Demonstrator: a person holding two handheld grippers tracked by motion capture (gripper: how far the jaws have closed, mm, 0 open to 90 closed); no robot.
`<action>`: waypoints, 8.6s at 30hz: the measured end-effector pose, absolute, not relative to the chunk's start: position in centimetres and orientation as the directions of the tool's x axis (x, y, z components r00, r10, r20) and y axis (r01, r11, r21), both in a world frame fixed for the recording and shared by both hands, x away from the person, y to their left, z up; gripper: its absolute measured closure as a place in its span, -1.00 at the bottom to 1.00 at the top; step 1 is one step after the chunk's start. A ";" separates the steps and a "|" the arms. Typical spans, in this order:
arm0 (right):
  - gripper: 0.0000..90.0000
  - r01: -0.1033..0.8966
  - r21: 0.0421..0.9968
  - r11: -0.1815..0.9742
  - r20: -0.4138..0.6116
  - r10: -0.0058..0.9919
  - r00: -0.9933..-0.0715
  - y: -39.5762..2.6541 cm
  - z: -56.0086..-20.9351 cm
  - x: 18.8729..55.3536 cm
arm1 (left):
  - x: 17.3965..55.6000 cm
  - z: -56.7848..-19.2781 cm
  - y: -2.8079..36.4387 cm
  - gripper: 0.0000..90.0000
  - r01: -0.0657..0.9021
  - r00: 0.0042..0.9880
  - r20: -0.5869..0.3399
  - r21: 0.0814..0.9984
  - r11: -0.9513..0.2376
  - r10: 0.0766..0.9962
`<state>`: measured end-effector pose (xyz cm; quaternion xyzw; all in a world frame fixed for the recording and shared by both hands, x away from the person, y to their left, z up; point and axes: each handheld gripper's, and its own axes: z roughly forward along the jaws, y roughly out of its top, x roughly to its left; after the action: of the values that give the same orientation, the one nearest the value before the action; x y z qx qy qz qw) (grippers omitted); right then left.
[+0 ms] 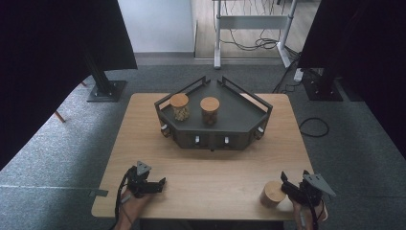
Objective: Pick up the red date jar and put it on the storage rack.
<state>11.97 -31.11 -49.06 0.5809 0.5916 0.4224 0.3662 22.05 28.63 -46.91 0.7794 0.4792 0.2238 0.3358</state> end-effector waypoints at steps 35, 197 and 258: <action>-0.66 0.299 0.954 0.024 0.033 0.983 -0.183 -29.1 -47.6 9.1 | 22.0 -46.9 28.7 -0.91 0.595 0.444 0.028 0.738 -0.318 0.896; -0.44 0.327 0.935 0.140 -0.020 0.938 -0.346 -22.2 -34.0 28.3 | 22.1 -46.9 28.9 -0.92 0.590 0.459 0.028 0.738 -0.328 0.888; -0.84 0.402 0.909 0.113 0.028 0.944 -0.330 -21.0 -35.2 34.8 | 22.2 -46.9 29.0 -0.92 0.588 0.466 0.028 0.737 -0.333 0.885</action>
<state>34.82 -21.00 -35.15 0.4932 0.6819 0.4472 0.3030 22.17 29.02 -46.88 0.7864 0.4683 0.2190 0.3381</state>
